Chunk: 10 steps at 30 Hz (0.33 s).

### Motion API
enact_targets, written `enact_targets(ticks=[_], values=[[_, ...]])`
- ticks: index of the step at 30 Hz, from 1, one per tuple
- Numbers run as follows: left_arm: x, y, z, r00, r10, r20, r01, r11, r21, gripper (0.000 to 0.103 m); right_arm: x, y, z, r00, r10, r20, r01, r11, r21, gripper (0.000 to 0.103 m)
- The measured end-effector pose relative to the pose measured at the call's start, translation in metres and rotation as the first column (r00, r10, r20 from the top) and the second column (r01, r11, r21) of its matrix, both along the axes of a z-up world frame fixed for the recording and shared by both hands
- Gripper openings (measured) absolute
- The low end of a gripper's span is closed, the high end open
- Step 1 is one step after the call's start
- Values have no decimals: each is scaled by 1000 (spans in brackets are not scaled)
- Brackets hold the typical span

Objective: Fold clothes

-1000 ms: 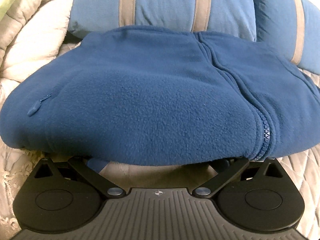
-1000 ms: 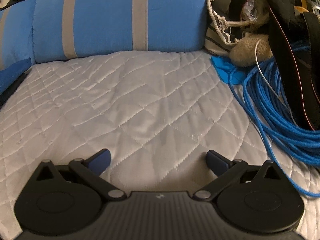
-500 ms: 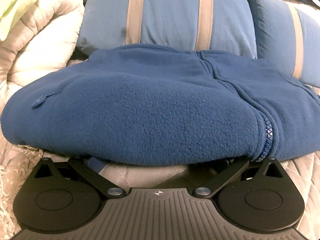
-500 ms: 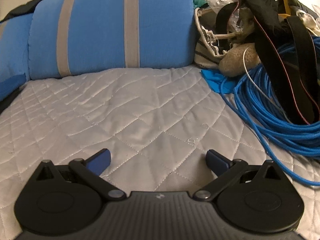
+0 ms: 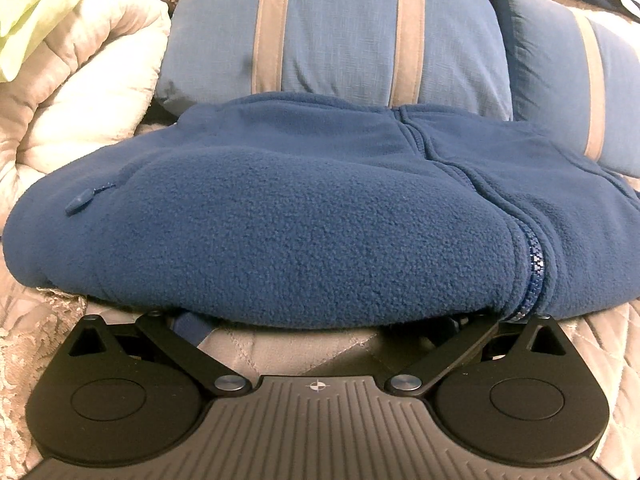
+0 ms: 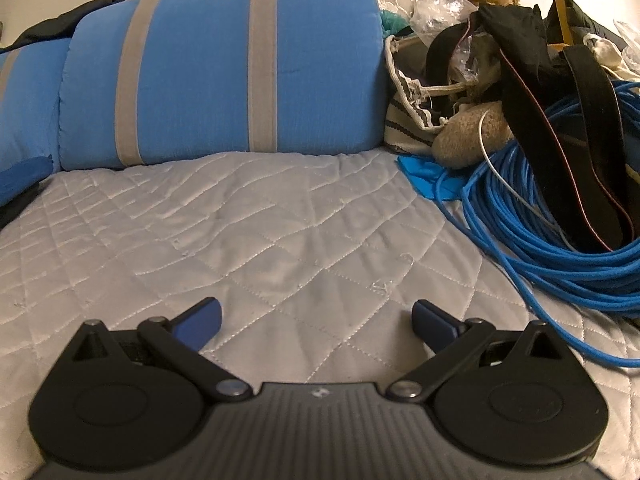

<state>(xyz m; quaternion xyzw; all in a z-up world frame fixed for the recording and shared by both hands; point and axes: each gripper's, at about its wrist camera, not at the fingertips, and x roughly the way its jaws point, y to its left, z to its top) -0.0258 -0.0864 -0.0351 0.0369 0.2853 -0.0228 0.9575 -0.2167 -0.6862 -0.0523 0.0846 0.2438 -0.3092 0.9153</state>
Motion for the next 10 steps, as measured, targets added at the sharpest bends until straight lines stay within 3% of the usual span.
enact_targets(ticks=[10], values=[[-1, -1, 1, 1000, 1, 0, -1, 1000, -8, 103, -1, 0, 0, 1000, -2, 1, 2, 1000, 0, 103]])
